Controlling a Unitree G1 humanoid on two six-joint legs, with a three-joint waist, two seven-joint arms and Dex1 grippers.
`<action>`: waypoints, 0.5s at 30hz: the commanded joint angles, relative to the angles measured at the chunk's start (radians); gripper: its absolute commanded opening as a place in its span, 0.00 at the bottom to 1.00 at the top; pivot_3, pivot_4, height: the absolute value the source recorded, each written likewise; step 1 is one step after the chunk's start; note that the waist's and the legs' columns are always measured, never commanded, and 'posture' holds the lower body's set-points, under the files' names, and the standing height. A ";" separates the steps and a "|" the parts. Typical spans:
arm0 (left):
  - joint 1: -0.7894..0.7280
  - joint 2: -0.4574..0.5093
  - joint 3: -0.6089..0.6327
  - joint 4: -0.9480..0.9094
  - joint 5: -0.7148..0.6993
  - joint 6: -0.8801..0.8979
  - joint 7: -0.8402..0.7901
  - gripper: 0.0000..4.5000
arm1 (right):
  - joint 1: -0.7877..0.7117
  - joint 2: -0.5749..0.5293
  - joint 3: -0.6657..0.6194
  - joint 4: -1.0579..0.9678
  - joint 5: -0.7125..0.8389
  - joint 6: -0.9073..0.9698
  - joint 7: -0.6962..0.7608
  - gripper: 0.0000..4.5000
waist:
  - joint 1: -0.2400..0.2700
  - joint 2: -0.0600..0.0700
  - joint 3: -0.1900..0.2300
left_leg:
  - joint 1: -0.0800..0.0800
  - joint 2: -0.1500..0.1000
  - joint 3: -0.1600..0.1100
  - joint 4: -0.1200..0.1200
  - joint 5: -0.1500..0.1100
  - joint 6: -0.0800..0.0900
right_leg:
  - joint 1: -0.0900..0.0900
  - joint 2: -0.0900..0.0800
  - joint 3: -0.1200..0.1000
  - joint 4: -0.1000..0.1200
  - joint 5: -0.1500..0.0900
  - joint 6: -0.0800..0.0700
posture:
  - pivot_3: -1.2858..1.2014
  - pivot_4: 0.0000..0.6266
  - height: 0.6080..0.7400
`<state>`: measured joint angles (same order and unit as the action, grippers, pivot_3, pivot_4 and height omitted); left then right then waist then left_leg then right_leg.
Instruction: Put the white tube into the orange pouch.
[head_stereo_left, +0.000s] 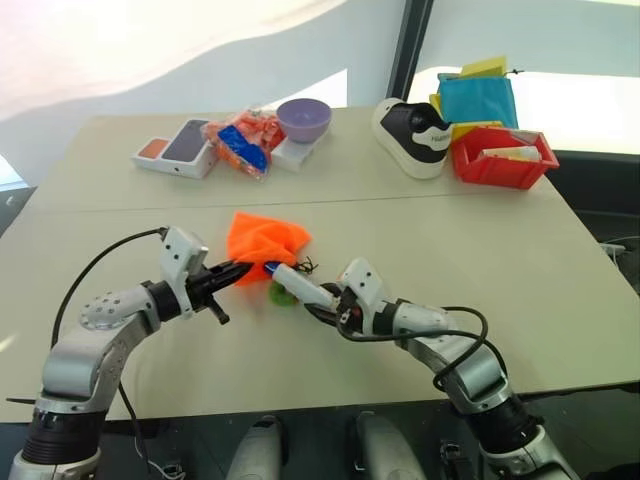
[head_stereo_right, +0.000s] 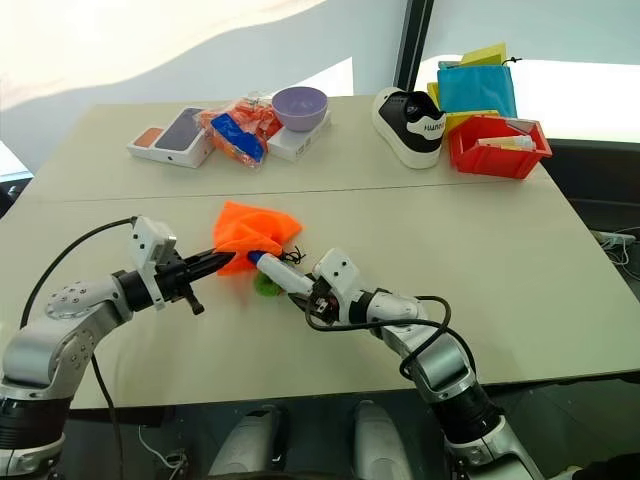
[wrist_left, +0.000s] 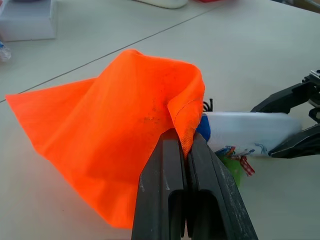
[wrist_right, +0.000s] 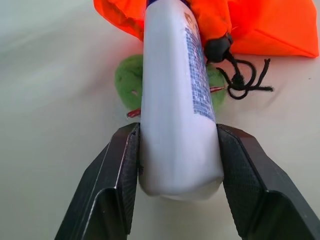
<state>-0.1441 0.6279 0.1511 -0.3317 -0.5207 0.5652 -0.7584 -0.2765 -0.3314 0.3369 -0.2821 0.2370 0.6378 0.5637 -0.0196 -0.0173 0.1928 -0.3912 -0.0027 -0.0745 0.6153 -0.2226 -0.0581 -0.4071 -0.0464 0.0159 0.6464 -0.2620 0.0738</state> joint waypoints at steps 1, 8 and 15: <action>0.006 0.003 0.008 -0.043 -0.018 0.003 0.002 0.00 | 0.013 0.008 0.014 0.010 -0.003 0.008 0.009 0.52 | 0.000 0.000 0.000 | 0.000 0.000 0.000 0.000 0.000 0.000 | 0.000 0.000 0.000 0.000 0.000 0.000 | 0.52 0.24 1.00; -0.002 0.003 0.005 -0.039 -0.022 0.004 0.004 0.00 | 0.013 0.008 0.002 -0.020 0.006 0.001 0.015 0.30 | 0.000 0.000 0.000 | 0.000 0.000 0.000 0.000 0.000 0.000 | 0.000 0.000 0.000 0.000 0.000 0.000 | 0.52 0.24 1.00; -0.007 0.011 -0.004 -0.063 -0.022 0.004 -0.004 0.00 | -0.021 0.041 -0.039 -0.085 0.074 0.087 0.011 0.30 | 0.001 0.000 0.000 | 0.000 0.000 0.000 0.000 0.000 0.000 | 0.000 0.000 0.000 0.000 0.000 0.000 | 0.52 0.24 1.00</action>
<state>-0.1351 0.6279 0.1483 -0.3405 -0.5323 0.5754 -0.7577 -0.2775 -0.3100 0.3135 -0.3070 0.2701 0.6948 0.5759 -0.0188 -0.0172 0.1929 -0.3915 -0.0026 -0.0747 0.6152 -0.2226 -0.0581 -0.4074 -0.0464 0.0159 0.6464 -0.2620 0.0737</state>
